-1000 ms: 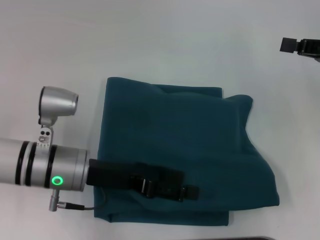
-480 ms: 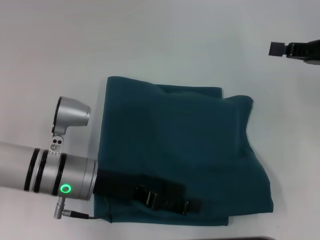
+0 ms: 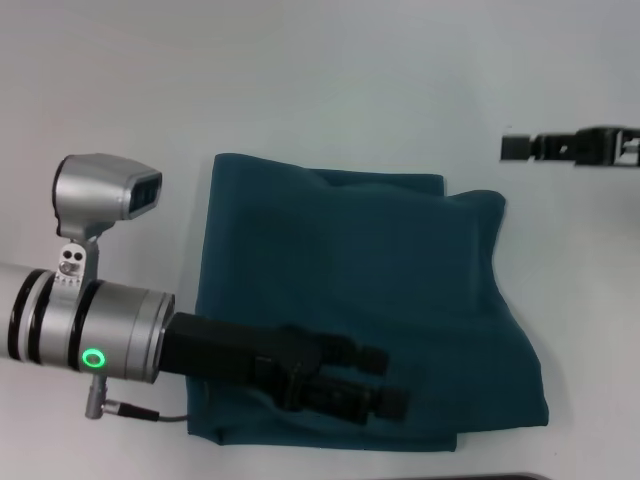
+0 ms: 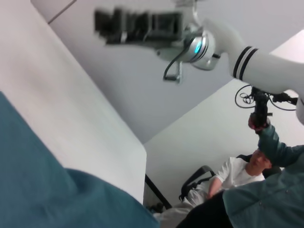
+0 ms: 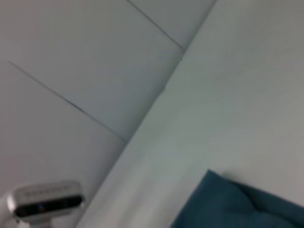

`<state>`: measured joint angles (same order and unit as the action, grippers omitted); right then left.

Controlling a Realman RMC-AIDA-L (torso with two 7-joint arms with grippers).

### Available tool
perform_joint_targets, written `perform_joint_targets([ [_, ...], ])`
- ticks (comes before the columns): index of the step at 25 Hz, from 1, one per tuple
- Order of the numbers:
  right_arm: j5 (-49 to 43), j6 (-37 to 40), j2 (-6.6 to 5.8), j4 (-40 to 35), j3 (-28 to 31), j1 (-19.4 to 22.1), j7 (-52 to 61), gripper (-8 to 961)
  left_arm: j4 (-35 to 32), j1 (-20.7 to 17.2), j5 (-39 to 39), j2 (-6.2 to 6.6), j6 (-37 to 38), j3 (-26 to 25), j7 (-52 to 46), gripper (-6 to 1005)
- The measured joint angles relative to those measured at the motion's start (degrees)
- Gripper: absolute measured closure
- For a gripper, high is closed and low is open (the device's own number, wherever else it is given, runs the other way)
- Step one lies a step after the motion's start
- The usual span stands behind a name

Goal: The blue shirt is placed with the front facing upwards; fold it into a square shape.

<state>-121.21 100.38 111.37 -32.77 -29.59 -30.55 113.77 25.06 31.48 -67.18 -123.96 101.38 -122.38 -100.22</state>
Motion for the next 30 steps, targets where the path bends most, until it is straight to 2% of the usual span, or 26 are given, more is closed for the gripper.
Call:
perform_joint_targets([
  [4,0.0,-2.4,0.80,0.1,-5.7,-0.1,1.8,787,0.1,0.1,-0.1,-0.06,-0.4,-1.5,1.4,102],
  [11,-0.7,-3.7,1.90,0.2,-13.6,-1.2,3.8,852,0.1,0.1,-0.1,-0.01,-0.8,-2.1,1.8,110],
  [18,-6.6,-8.7,3.68,0.3,-14.6,-2.7,5.1,943,0.1,0.0,-0.1,0.03,-1.1,-2.7,2.2,111],
  [30,-12.3,-19.3,6.16,0.0,-14.8,-6.6,8.1,942,-0.1,0.0,0.2,0.05,-1.4,-2.4,2.2,112],
])
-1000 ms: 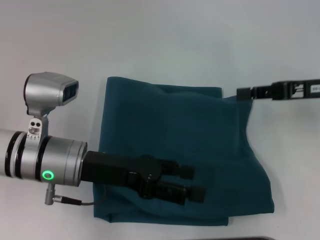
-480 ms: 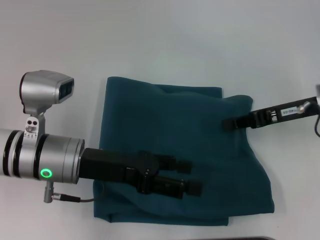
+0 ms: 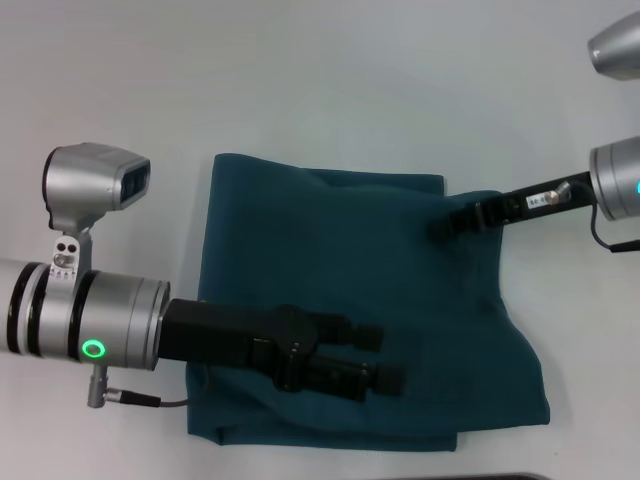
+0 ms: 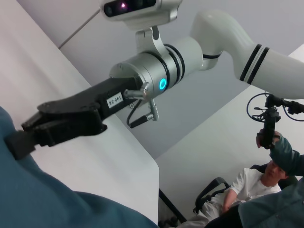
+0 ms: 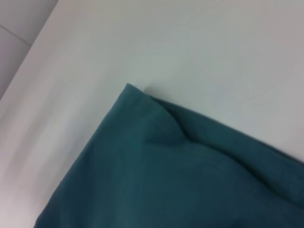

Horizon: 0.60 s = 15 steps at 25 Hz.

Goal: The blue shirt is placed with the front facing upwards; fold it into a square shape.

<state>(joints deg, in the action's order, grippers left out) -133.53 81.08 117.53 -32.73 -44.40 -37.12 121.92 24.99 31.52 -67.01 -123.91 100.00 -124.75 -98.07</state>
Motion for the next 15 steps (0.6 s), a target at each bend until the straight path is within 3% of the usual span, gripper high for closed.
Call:
perform_joint_targets([
  [9,0.3,-0.8,0.50,-1.1,0.4,-1.2,-0.1,943,-0.2,-0.1,0.2,0.00,0.0,0.1,0.6,111],
  [15,3.4,6.8,0.44,-3.0,0.6,-0.5,-3.3,942,-0.3,-0.4,0.3,0.00,-1.1,0.1,0.7,111],
])
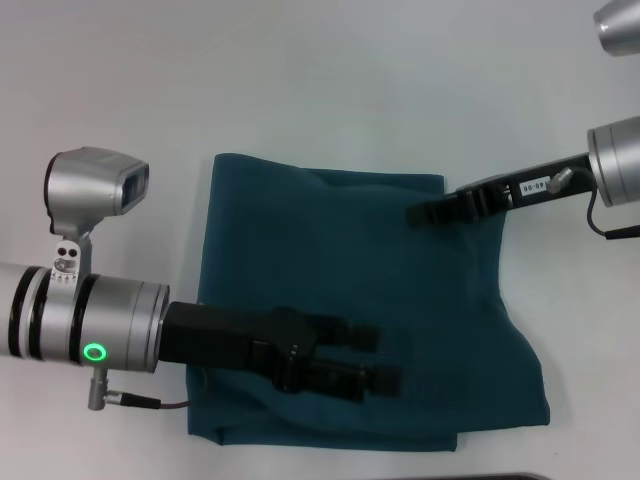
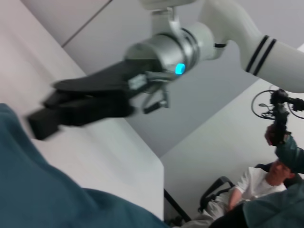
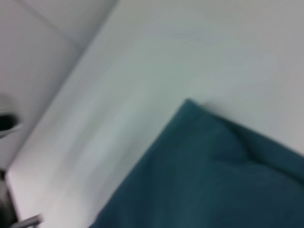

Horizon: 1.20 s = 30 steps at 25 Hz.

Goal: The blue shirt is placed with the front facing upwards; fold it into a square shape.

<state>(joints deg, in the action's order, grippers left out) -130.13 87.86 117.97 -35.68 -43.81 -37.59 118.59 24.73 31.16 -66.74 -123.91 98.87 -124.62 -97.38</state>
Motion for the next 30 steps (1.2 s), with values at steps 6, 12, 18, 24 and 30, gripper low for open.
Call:
perform_joint_targets([
  [6,-1.3,2.4,-0.14,0.6,-2.3,0.3,-0.7,942,0.1,-0.7,0.0,0.15,-2.0,-0.5,0.0,112],
  [12,-2.0,-1.0,0.18,1.7,-6.0,0.2,-0.3,943,0.4,-1.2,-0.3,0.28,-2.8,-0.6,0.0,112],
  [18,-4.0,-5.3,0.54,2.0,-6.6,-0.3,1.9,943,0.4,-1.1,-0.2,0.27,-2.8,-0.6,0.0,112],
  [24,-4.1,-6.3,0.73,2.0,-6.3,-0.6,2.2,943,0.4,-1.0,-0.1,0.23,-2.8,-0.6,0.0,113],
  [30,1.5,-3.2,0.13,0.0,-5.2,0.5,0.4,942,0.4,-0.9,0.0,0.28,-2.8,-0.3,0.0,116],
])
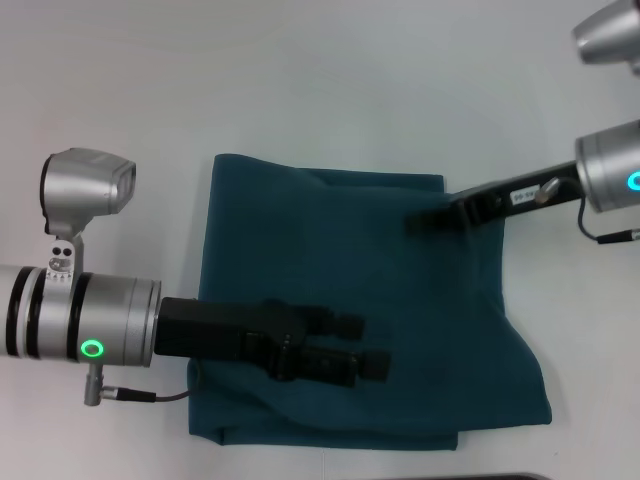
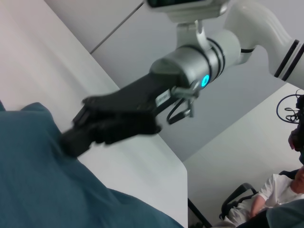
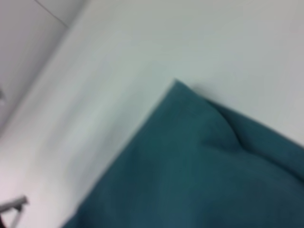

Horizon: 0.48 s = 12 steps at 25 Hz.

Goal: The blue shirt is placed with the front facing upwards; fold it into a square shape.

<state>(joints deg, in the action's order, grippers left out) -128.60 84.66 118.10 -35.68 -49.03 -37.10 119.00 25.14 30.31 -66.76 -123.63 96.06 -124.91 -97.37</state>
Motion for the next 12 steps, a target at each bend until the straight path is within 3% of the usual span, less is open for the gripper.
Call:
perform_joint_targets([
  [7,2.4,1.3,-1.39,-2.2,2.8,2.0,0.1,942,0.0,-0.3,0.1,0.07,-0.7,-0.2,0.0,115],
  [12,2.2,-0.5,-1.00,-2.2,2.6,2.1,-0.2,942,-0.2,-0.3,0.1,0.07,-2.5,0.0,-0.4,116],
])
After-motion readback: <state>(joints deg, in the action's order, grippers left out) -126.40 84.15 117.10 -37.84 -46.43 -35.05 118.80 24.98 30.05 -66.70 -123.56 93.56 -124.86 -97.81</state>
